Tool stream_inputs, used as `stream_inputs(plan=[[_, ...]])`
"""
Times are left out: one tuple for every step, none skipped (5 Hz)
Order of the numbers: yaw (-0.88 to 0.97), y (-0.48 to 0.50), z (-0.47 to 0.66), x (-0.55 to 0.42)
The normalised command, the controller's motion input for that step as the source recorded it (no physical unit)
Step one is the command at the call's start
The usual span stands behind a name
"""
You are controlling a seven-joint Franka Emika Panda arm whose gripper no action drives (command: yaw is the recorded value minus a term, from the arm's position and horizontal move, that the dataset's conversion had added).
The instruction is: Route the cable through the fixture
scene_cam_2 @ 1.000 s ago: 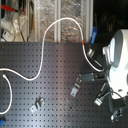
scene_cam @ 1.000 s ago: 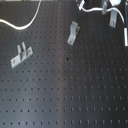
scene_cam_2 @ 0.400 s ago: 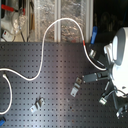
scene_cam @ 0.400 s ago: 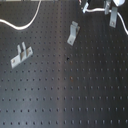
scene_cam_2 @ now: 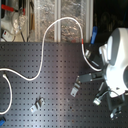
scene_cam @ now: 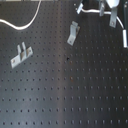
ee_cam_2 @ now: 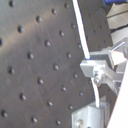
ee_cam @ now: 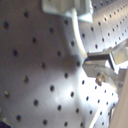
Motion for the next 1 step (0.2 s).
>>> stream_inputs(plan=[[0.01,-0.101,0.01,-0.34]])
